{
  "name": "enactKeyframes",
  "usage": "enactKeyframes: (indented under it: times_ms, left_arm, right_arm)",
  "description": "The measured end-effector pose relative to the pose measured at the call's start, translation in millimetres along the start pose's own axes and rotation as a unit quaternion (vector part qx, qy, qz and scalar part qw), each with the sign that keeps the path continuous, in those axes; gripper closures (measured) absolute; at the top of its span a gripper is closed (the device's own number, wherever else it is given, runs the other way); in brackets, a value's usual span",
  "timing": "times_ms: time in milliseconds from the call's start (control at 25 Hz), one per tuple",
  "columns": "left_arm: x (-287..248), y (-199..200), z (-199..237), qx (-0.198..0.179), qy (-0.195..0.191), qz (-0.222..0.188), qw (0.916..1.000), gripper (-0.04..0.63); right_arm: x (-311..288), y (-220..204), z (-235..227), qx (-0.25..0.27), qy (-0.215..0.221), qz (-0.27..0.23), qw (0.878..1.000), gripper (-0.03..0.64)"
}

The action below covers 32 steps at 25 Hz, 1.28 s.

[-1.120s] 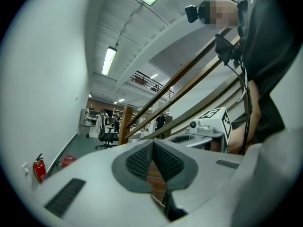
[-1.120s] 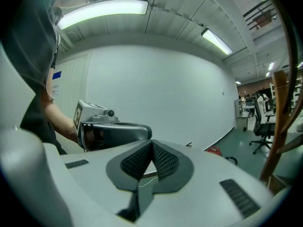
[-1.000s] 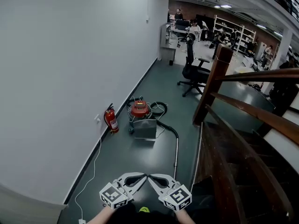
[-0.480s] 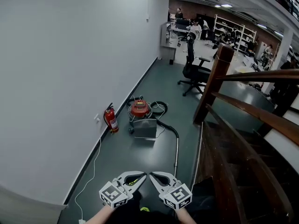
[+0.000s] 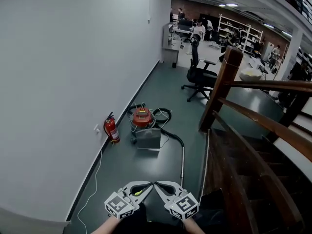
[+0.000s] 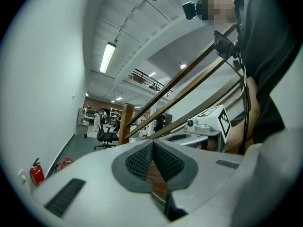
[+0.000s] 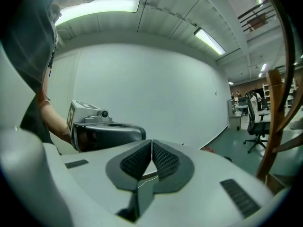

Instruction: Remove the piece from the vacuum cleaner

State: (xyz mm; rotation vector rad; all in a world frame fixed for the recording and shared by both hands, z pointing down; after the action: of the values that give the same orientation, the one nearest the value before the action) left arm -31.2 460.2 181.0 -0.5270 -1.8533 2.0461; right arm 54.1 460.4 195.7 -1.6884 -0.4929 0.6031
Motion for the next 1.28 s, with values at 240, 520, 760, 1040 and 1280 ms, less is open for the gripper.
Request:
enactKeyframes:
  times_ms: [240, 520, 760, 1040, 1280]
  left_arm:
    - [-19, 8, 40, 0.002, -0.009, 0.003, 1.0, 0.586]
    - [-33, 24, 94, 0.001, -0.01, 0.004, 0.9999, 0.586]
    - [-41, 25, 134, 0.003, -0.011, 0.005, 0.9999, 0.586]
    - [-47, 22, 187, 0.013, -0.012, 0.006, 0.9998, 0.586]
    - [-60, 24, 235, 0.016, -0.027, 0.005, 0.9995, 0.586]
  right_arm:
    - [-28, 10, -29, -0.017, -0.011, -0.005, 1.0, 0.601]
    - [-72, 28, -60, -0.024, -0.017, -0.003, 1.0, 0.601]
    - [-106, 31, -82, -0.029, -0.013, 0.002, 0.999, 0.601]
    - [-149, 38, -106, -0.038, -0.021, 0.016, 0.999, 0.6]
    - [-188, 45, -134, -0.041, -0.035, 0.018, 0.998, 0.601]
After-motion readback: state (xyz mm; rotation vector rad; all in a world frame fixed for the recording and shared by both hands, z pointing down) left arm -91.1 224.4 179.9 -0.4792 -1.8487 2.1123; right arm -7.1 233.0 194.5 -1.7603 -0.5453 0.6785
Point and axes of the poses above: the fingertips, and each gripper's own axes: x backward along the fingers, z to its left, y out of its top, the point moved 5 cm from there along x, backward along the fingers, and after that the axes turned 3 degrees about -z, right-handed, at the moved point
